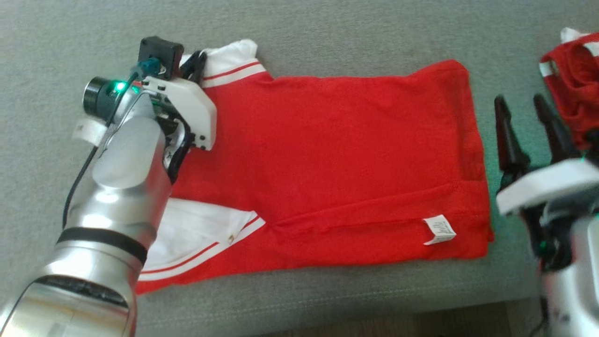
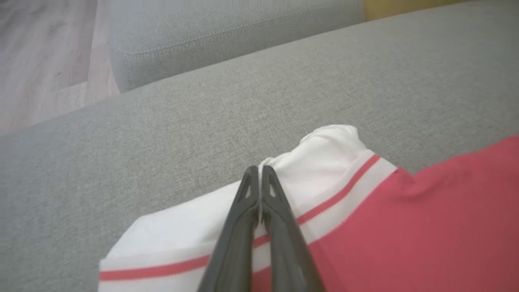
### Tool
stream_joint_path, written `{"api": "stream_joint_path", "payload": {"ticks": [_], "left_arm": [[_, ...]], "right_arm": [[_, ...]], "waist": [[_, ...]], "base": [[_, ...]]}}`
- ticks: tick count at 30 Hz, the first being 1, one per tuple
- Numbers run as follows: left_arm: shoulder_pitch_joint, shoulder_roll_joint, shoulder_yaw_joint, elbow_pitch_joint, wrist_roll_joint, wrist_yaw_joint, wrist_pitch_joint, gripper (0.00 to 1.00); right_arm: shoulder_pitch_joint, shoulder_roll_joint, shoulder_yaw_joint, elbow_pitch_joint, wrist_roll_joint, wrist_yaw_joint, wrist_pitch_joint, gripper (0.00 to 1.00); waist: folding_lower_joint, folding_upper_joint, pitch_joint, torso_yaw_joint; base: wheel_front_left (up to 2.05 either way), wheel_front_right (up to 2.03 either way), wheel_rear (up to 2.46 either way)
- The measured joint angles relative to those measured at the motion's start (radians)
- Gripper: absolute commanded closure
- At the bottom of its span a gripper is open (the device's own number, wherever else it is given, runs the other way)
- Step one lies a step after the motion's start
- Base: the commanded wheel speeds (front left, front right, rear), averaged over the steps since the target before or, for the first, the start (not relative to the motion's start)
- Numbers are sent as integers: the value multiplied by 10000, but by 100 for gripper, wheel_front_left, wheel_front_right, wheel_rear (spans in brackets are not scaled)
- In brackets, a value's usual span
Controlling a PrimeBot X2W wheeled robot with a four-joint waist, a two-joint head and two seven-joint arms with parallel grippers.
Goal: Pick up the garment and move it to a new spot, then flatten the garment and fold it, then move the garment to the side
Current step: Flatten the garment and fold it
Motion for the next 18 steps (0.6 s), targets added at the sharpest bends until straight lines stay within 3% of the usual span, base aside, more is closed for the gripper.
{"api": "stream_joint_path", "payload": {"ticks": [9, 14, 15, 16, 17, 18], "left_arm": [[3, -265, -71, -476, -151, 25, -794, 100], [3, -314, -174, -692, -203, 23, -986, 100], [3, -314, -213, -740, -203, 25, -1012, 100], [3, -322, -253, -779, -205, 25, -1045, 100], [4, -326, -274, -813, -203, 25, -1078, 100], [9, -326, -282, -861, -203, 25, -1116, 100]], "right_arm": [[-2464, -771, 587, 3333, 439, 0, 345, 0], [-3411, -865, 1026, 5210, 612, 0, 619, 0], [-3565, -884, 1091, 5432, 688, 0, 639, 12], [-3726, -936, 1172, 5591, 798, 0, 642, 12], [-3896, -999, 1267, 5766, 895, 0, 652, 80], [-4029, -1043, 1331, 5883, 1005, 0, 644, 100]], "waist": [[0, 0, 201, 596], [1, 0, 391, 853], [1, 0, 409, 897], [0, 0, 418, 932], [0, 0, 421, 957], [1, 0, 417, 974]], "base": [[0, 0, 0], [0, 0, 0], [0, 0, 0], [0, 0, 0], [0, 0, 0], [0, 0, 0]]}}
